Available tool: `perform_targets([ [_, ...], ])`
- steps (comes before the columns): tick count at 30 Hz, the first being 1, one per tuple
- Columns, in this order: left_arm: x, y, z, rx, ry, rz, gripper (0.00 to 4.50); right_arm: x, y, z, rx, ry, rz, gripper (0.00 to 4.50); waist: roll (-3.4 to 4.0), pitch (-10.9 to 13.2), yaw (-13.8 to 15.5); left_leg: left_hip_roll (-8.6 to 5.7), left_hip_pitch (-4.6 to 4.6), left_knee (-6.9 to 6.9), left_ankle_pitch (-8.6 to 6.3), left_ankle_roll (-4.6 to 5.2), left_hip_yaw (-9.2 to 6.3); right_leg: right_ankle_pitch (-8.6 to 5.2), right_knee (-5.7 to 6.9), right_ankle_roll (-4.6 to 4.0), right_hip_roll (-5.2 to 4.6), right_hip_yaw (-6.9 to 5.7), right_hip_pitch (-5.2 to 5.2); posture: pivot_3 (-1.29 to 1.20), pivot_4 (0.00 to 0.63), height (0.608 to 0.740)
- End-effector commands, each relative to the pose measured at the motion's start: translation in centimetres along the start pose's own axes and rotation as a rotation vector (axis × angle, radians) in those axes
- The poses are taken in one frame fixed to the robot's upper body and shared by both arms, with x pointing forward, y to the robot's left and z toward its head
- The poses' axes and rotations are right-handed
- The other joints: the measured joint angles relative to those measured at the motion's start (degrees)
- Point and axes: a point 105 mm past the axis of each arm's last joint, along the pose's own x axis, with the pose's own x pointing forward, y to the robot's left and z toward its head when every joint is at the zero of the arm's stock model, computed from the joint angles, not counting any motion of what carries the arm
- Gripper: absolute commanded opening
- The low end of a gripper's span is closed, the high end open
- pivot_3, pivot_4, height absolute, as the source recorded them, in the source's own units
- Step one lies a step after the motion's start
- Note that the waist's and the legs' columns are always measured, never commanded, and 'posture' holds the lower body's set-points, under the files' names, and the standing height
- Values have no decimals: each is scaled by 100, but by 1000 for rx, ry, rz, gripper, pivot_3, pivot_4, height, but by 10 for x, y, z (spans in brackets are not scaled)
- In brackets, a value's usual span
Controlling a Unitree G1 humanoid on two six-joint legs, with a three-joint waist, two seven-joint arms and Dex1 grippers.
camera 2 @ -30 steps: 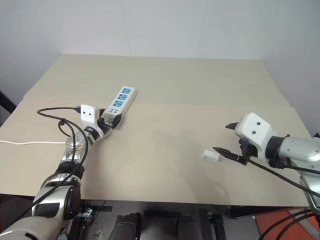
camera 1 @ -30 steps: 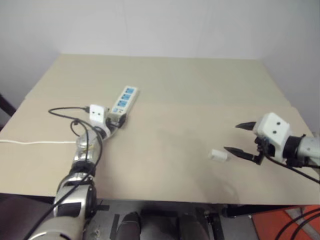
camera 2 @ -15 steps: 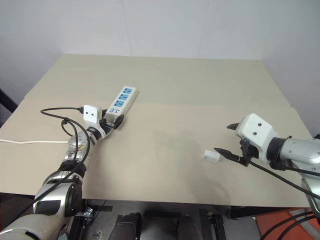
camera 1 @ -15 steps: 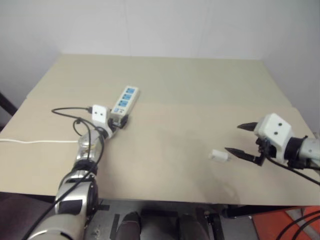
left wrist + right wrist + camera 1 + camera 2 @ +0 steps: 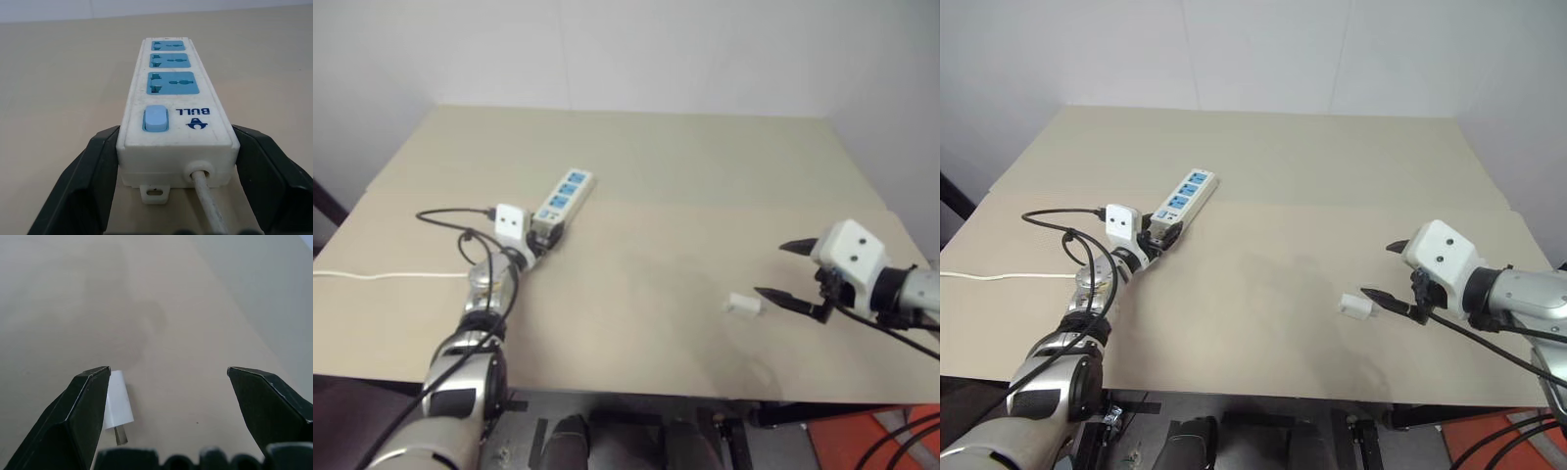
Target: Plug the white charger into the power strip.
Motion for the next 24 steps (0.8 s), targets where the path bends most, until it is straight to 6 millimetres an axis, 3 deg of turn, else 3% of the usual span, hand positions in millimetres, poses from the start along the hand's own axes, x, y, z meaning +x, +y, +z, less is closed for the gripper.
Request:
perform_targets([
  [1,7,-12,19,32,-58,-85,3223,-6,-7,10,-41,-13,-45,4500,0,0,0,0,0,0,0,0,0,0,0,0,0,0,0,0,150,740],
  [7,-8,-45,22,54,-98,-408,3223,-6,-7,10,-39,-6,-52,4500,0,0,-8,0,-1,0,1,-2,0,0,-1,0,0,-1,0,0,150,740],
  [15,-59,-89,24,25,-83,-968,3223,-5,-7,11,-41,-16,-52,4500,1,0,-27,1,0,-5,2,-3,0,0,-1,-1,0,0,-2,0,150,740],
  [24,-78,-98,10,123,45,-1145,3223,-5,-5,17,-59,-17,-22,4500,1,0,-29,1,-1,-2,2,-2,0,-1,-1,0,0,0,-1,0,150,740],
])
